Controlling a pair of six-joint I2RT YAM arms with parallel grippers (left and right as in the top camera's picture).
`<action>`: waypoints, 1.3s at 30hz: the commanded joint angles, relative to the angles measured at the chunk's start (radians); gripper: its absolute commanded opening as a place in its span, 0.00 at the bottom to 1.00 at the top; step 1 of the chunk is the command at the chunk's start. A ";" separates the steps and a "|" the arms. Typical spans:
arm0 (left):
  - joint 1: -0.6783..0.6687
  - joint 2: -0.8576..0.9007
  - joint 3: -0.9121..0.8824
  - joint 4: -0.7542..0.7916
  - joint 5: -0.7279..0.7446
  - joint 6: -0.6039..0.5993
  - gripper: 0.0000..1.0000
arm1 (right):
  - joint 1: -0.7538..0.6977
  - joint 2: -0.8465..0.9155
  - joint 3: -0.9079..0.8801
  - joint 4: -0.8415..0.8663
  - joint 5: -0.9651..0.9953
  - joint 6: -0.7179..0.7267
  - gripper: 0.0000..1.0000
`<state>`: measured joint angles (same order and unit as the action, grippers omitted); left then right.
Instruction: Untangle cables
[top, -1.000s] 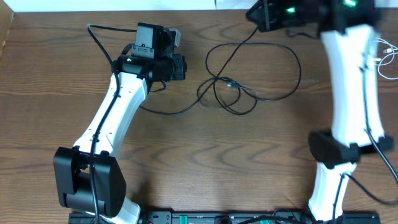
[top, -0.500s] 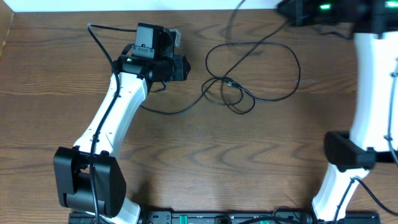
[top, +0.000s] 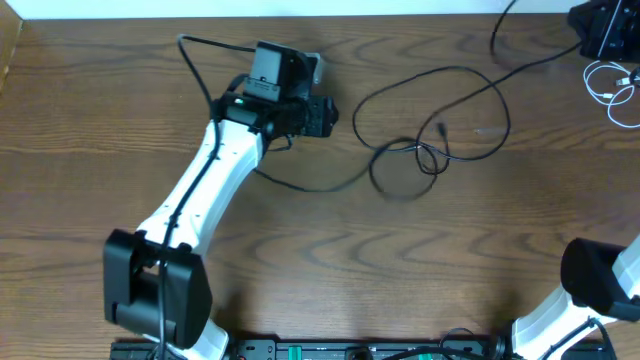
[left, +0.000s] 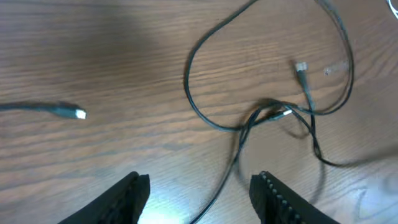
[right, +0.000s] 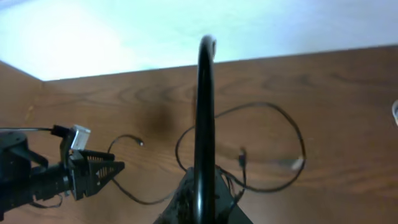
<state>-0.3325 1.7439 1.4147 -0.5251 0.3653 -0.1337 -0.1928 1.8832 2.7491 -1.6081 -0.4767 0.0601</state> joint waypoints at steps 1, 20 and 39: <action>-0.042 0.069 0.011 0.028 0.009 0.002 0.58 | -0.007 0.023 -0.002 -0.013 0.018 0.001 0.01; -0.284 0.239 0.010 0.041 -0.174 -0.021 0.59 | -0.006 0.050 -0.003 -0.038 0.026 -0.010 0.01; -0.292 0.375 0.010 0.129 -0.248 -0.021 0.59 | -0.005 0.050 -0.003 -0.039 0.031 -0.010 0.01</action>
<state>-0.6239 2.0933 1.4147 -0.4049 0.1318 -0.1532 -0.1970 1.9263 2.7464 -1.6459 -0.4480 0.0597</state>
